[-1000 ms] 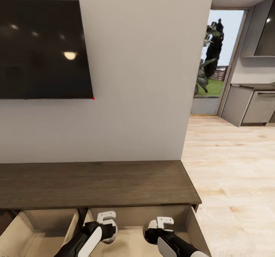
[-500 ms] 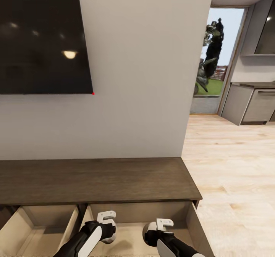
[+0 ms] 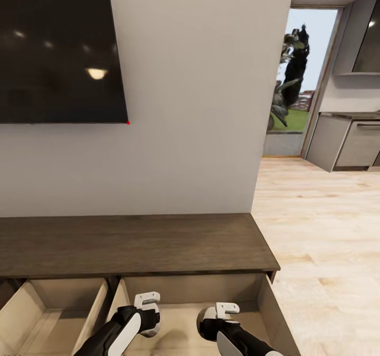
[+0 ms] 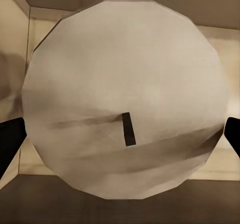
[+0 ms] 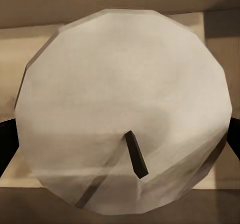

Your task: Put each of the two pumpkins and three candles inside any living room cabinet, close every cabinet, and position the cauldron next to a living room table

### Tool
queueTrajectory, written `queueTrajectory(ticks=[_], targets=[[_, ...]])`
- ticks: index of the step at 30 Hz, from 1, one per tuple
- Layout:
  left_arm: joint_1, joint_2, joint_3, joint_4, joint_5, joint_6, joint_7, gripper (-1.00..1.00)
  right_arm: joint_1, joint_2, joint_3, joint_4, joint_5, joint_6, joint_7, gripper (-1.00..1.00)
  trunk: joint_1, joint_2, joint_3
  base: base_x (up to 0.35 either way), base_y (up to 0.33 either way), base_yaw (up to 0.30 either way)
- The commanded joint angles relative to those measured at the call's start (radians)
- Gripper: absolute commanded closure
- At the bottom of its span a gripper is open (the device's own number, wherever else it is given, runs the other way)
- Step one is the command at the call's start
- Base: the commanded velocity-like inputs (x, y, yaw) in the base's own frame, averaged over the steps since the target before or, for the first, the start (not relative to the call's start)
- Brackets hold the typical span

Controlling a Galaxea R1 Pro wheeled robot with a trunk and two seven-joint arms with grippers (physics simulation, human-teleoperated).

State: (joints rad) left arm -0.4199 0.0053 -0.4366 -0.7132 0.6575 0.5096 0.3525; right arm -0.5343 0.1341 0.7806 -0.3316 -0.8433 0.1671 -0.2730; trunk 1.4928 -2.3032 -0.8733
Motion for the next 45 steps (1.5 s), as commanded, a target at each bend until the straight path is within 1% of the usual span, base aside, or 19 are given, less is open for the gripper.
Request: queueTrajectory(ticks=[1,3,5,8,10,13,15,19,21,22,24,26,28,31,33,36,40,45], targets=[[-0.001,0.001,-0.004,-0.002,0.007,0.002,0.009,1.0,-0.001,-0.001,0.008,-0.003,-0.004,0.006,-0.008,1.0,0.004,-0.008,-0.004,0.0,0.0,0.0],[-0.001,0.002,-0.004,-0.003,0.007,0.002,0.008,1.0,-0.001,0.0,0.008,-0.002,-0.006,0.019,-0.009,1.0,0.011,-0.022,-0.01,0.0,0.0,0.0],[-0.002,0.003,-0.004,-0.003,0.007,0.002,0.008,1.0,-0.002,0.002,0.008,-0.011,-0.005,0.056,-0.016,1.0,0.019,-0.036,-0.017,0.0,0.0,0.0],[-0.005,0.008,-0.004,-0.004,0.007,0.002,0.009,1.0,-0.01,0.003,0.007,-0.038,-0.005,0.185,-0.021,1.0,0.031,-0.057,-0.026,0.0,0.0,0.0],[-0.015,0.016,-0.004,-0.004,0.006,0.002,0.01,1.0,-0.034,0.004,0.005,-0.062,-0.008,0.257,-0.023,1.0,0.038,-0.071,-0.032,0.0,0.0,0.0],[-0.021,0.024,-0.004,-0.003,0.007,0.002,0.009,1.0,-0.094,0.004,0.002,-0.076,-0.018,0.308,-0.024,1.0,0.05,-0.092,-0.042,0.0,0.0,0.0],[-0.024,0.027,-0.004,-0.003,0.007,0.002,0.009,1.0,-0.123,0.005,0.002,-0.082,-0.019,0.321,-0.024,1.0,0.057,-0.106,-0.048,0.0,0.0,0.0],[-0.025,0.027,-0.004,-0.003,0.007,0.003,0.009,1.0,-0.135,0.006,0.002,-0.093,-0.008,0.325,-0.024,1.0,0.073,-0.134,-0.061,0.0,0.0,0.0],[-0.025,0.027,-0.004,-0.003,0.007,0.003,0.009,1.0,-0.14,0.006,0.002,-0.095,-0.009,0.329,-0.025,1.0,0.08,-0.148,-0.067,0.0,0.0,0.0],[-0.027,0.027,-0.004,-0.004,0.007,0.003,0.009,1.0,-0.145,0.009,0.002,-0.095,-0.01,0.33,-0.026,1.0,0.084,-0.155,-0.07,0.0,0.0,0.0],[-0.033,0.026,-0.004,-0.003,0.008,0.01,0.009,1.0,-0.153,0.021,0.002,-0.095,-0.01,0.33,-0.025,1.0,0.092,-0.169,-0.076,0.0,0.0,0.0],[-0.038,0.023,-0.004,-0.002,0.009,0.029,0.008,1.0,-0.157,0.033,0.002,-0.095,-0.01,0.33,-0.025,1.0,0.1,-0.183,-0.083,0.0,0.0,0.0],[-0.052,0.019,-0.004,-0.002,0.007,0.049,0.008,1.0,-0.158,0.038,0.002,-0.095,-0.01,0.328,-0.025,1.0,0.107,-0.197,-0.089,0.0,0.0,0.0],[-0.075,0.017,-0.004,0.005,0.009,0.066,0.008,1.0,-0.159,0.04,0.002,-0.095,-0.009,0.321,-0.024,1.0,0.109,-0.197,-0.1,0.0,0.0,0.0],[-0.079,0.016,-0.005,0.007,0.01,0.068,0.013,1.0,-0.159,0.04,0.002,-0.095,-0.009,0.317,-0.024,1.0,0.109,-0.198,-0.108,0.0,0.0,0.0],[-0.081,0.017,-0.005,0.008,0.01,0.069,0.015,1.0,-0.162,0.04,0.002,-0.097,-0.01,0.316,-0.024,1.0,0.111,-0.199,-0.12,0.0,0.0,0.0],[-0.082,0.015,-0.006,0.008,0.01,0.069,0.016,1.0,-0.184,0.04,0.001,-0.097,-0.016,0.316,-0.026,1.0,0.113,-0.2,-0.135,0.0,0.0,0.0],[-0.082,0.015,-0.007,0.008,0.011,0.069,0.011,1.0,-0.191,0.04,0.0,-0.094,-0.013,0.313,-0.025,1.0,0.115,-0.201,-0.155,0.0,0.0,0.0]])
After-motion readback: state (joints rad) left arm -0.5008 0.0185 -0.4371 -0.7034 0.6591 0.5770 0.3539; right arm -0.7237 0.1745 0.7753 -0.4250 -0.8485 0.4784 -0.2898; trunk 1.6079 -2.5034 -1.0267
